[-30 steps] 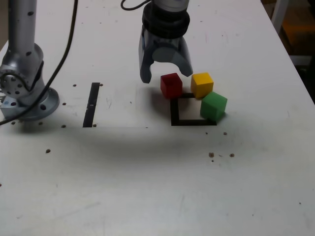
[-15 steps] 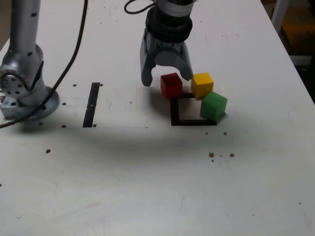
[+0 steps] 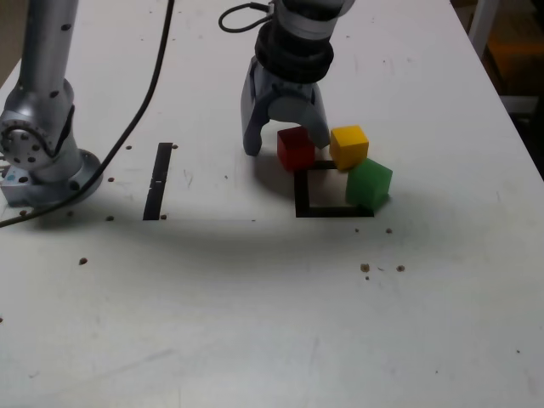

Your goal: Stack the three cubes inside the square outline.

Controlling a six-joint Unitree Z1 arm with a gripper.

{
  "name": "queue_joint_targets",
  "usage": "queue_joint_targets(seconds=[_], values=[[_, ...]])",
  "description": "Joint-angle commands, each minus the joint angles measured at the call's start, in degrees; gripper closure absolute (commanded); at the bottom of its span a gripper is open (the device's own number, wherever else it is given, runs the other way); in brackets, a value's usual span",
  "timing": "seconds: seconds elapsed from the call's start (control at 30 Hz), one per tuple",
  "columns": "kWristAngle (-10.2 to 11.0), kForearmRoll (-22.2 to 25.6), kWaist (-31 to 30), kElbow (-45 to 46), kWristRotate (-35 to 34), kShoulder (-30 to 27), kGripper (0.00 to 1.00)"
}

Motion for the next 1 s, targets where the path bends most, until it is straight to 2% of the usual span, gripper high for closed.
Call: queue_joint_targets(seconds=[0.0, 0.13, 0.3, 0.4, 0.5, 0.63, 0.97], values=[[-0.27, -0.12, 0.11, -0.23, 0.27, 0.90, 0.18], [-0.66, -0.36, 0.17, -0.44, 0.62, 1.77, 0.18], [-0.53, -0.41, 0.48, -0.53, 0.77, 2.40, 0.25], [-0.21, -0.36, 0.86, -0.50, 0.82, 2.66, 0.34], [0.85, -0.47, 1.27, -1.05, 0.85, 2.68, 0.55], [2.01, -0.53, 1.37, -2.01, 0.81, 2.46, 0.69], [1.98, 0.57, 1.80, -2.29, 0.78, 1.77, 0.76]])
